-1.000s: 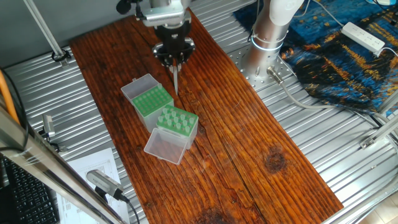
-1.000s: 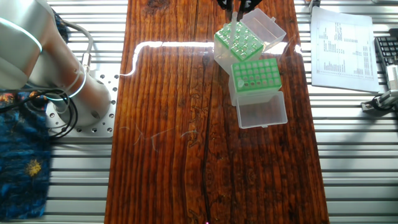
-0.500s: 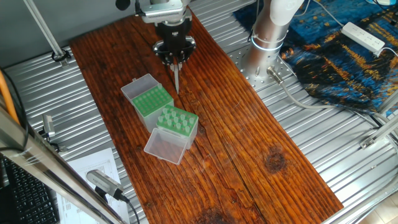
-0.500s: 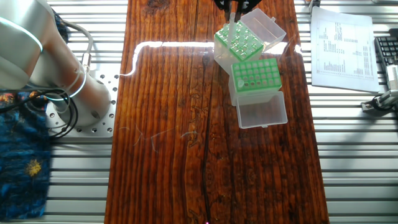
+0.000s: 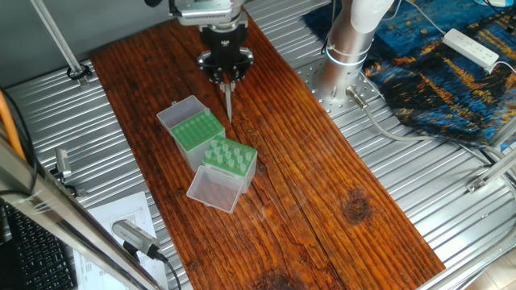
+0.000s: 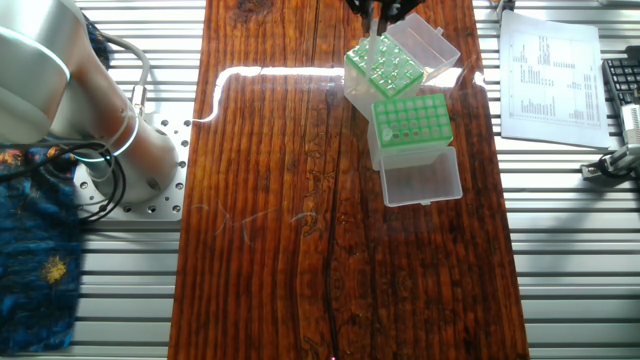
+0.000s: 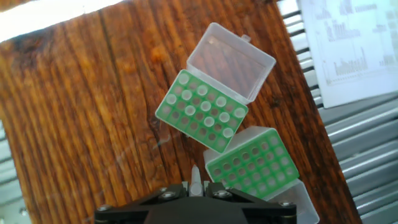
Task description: Transfer all large pipette tips from one holder to another
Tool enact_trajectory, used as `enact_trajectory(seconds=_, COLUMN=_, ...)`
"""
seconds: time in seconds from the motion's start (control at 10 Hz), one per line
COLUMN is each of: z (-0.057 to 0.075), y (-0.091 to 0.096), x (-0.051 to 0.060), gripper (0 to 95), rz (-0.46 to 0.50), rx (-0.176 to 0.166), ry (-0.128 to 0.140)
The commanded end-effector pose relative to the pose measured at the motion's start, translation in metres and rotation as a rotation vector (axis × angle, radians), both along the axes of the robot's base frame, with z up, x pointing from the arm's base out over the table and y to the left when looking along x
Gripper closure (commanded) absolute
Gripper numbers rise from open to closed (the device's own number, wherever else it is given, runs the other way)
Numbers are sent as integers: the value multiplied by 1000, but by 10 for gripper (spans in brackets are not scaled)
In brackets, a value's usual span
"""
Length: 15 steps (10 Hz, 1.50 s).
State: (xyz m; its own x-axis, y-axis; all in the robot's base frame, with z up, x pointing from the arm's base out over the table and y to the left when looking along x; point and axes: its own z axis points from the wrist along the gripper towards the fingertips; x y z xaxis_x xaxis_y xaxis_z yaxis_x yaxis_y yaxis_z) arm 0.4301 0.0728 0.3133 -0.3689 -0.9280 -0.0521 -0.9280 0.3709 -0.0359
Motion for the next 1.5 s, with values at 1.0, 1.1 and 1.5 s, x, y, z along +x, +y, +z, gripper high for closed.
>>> enact_trajectory(seconds=1.0, z=-8, y=-26, x=54, gripper=950, rz=101, rx=-45, ry=-17)
enact_trajectory(seconds=1.1, z=-5, y=-31, x=57, gripper=950, rz=116, rx=-48, ry=-17)
enact_trajectory(seconds=1.5, z=0, y=-44, x=72, gripper=950, rz=174, rx=-53, ry=-18)
